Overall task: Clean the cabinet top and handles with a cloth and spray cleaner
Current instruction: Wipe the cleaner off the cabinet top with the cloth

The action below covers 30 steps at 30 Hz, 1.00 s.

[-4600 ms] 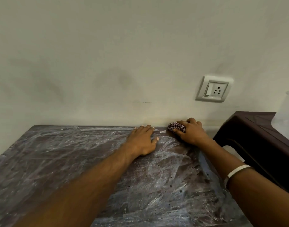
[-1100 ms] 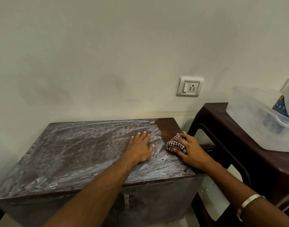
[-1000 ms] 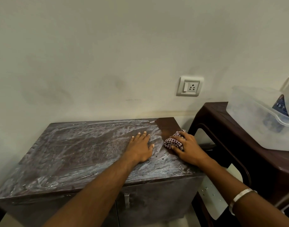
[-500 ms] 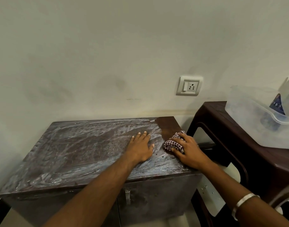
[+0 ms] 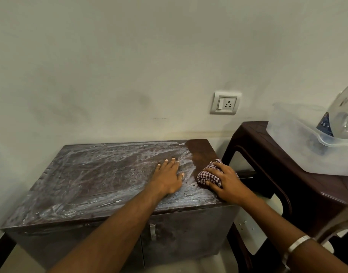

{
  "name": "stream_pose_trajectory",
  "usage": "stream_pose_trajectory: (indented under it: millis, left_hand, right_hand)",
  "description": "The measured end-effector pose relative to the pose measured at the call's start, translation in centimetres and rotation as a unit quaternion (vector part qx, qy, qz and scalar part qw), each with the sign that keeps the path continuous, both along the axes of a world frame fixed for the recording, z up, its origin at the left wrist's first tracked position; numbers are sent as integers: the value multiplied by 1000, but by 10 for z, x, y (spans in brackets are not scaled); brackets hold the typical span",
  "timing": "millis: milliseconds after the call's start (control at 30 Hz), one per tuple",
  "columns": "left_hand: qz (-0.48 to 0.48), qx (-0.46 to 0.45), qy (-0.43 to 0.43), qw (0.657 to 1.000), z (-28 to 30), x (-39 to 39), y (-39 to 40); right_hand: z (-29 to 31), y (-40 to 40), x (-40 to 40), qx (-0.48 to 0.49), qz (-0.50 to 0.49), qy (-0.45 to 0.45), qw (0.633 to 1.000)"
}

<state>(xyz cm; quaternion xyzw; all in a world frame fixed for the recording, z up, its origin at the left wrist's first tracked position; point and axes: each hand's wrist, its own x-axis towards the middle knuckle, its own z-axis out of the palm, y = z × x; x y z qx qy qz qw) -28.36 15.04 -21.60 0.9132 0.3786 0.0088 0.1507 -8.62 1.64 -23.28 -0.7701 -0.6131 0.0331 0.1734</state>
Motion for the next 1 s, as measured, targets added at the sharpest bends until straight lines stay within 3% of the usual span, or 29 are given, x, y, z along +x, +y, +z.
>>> stream_pose_trajectory:
  millis: [1000]
  left_hand:
    - [-17,16,11,1000,-3,-3,1]
  right_hand:
    - [-3,-40,5,12,87,-19,996]
